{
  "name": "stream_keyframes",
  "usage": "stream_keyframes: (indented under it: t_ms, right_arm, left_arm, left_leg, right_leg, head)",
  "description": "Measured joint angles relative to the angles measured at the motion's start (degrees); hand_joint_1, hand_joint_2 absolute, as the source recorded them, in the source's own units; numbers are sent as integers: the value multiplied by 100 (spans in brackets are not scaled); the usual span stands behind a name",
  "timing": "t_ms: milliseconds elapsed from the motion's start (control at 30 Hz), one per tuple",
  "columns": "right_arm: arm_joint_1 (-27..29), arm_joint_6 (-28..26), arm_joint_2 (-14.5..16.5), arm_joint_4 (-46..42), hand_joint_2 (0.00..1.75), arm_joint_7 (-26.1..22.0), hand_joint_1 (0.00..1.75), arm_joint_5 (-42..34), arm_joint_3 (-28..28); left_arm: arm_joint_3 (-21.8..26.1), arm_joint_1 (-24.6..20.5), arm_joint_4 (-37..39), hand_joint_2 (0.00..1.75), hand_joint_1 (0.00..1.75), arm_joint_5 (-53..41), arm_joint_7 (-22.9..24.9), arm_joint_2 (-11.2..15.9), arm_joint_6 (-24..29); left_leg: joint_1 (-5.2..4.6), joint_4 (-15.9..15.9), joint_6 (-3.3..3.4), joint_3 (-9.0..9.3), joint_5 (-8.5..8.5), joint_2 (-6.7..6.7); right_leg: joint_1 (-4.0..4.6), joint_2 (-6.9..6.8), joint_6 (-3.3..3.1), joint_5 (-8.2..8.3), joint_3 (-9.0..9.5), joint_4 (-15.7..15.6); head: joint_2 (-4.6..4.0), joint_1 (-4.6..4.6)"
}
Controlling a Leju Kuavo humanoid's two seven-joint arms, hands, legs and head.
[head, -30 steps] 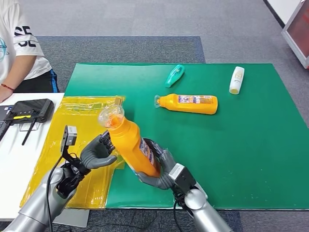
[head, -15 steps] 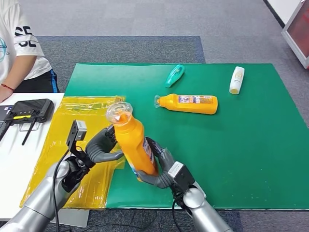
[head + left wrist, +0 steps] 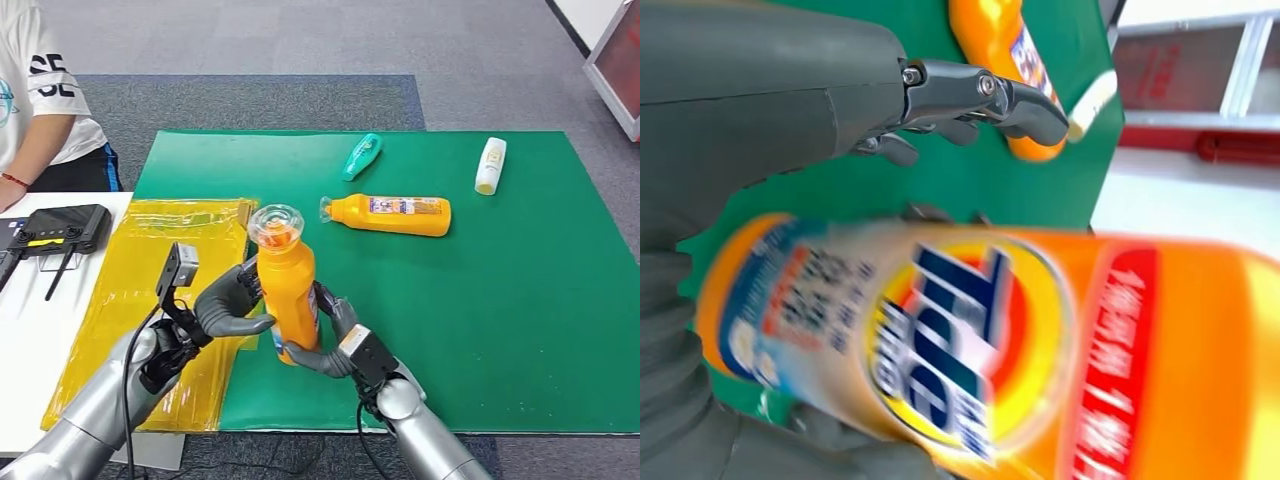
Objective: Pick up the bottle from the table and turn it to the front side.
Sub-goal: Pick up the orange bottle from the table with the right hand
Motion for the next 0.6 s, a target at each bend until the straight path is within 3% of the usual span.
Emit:
stream_keyframes:
  t_ms: [600]
  right_arm:
    - [-182, -151, 115, 398, 175, -22, 175, 95, 67]
  left_arm:
    - [-269, -149, 240, 175, 0, 433, 230, -36, -96]
  left_leg:
    - [0, 0, 0, -1, 1, 0]
  right_leg:
    - [0, 0, 0, 0, 0, 0]
  head:
    - [0, 0]
